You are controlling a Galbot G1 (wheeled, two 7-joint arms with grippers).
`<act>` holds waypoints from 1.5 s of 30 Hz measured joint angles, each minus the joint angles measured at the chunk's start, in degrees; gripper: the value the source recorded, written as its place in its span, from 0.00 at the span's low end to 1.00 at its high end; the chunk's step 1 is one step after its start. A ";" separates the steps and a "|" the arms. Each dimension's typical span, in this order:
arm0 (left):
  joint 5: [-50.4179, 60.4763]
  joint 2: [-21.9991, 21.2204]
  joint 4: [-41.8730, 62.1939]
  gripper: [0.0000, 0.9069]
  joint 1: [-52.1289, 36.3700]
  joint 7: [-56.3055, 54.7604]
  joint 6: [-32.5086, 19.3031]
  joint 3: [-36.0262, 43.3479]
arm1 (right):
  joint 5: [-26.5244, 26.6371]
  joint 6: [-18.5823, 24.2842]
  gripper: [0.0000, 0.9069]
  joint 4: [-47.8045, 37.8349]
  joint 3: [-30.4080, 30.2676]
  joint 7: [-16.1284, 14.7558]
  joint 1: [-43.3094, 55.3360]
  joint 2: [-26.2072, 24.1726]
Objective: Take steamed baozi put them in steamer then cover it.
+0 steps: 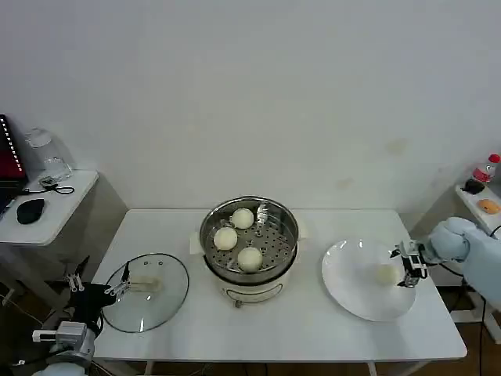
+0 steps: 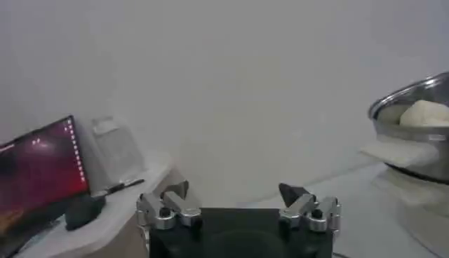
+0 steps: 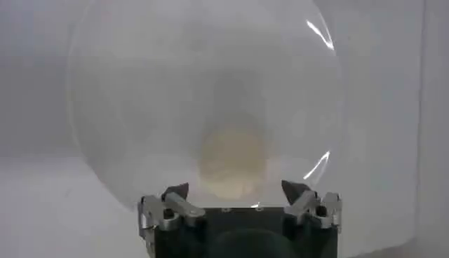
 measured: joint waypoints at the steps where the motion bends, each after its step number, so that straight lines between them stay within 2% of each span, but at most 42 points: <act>1: 0.00 -0.01 0.03 1.00 0.01 0.00 0.00 -0.07 | -0.18 0.02 1.00 -0.59 0.16 0.00 -0.23 0.51; 3: 0.00 -0.02 0.12 1.00 0.02 0.00 0.00 -0.25 | -0.56 0.10 0.96 -1.63 0.38 -0.10 -0.58 1.40; 4: 0.00 -0.02 0.17 1.00 0.02 0.00 -0.01 -0.36 | -0.74 0.09 0.90 -2.06 0.49 -0.20 -0.68 1.79; 9: -0.01 -0.09 0.23 1.00 0.10 0.00 -0.01 -0.54 | -1.15 -0.08 0.79 -3.52 0.80 -0.67 -0.84 3.15; 11: -0.01 -0.19 0.23 1.00 0.09 0.00 -0.01 -0.55 | -1.23 -0.14 0.69 -3.88 0.89 -0.87 -0.83 3.45; 12: -0.01 -0.22 0.23 1.00 0.06 0.00 -0.01 -0.55 | -1.27 -0.15 0.68 -4.08 0.94 -0.92 -0.80 3.60; 21: -0.02 -0.30 -0.07 1.00 0.16 0.00 -0.02 -0.67 | -1.04 -0.71 0.69 -4.75 1.04 -1.33 -0.39 4.23; 27: -0.08 0.04 0.09 1.00 -0.06 0.00 0.00 -0.80 | 1.00 -2.11 0.70 -2.17 -1.93 -2.08 3.38 2.74; 37: -0.04 0.27 0.18 1.00 -0.87 -0.03 0.18 0.11 | 8.84 -5.66 0.71 5.26 -12.55 -2.34 19.84 1.75; 45: -0.18 0.58 0.13 1.00 -1.67 -0.09 0.38 0.33 | 18.65 -9.94 0.71 10.96 -23.20 -0.50 34.50 6.28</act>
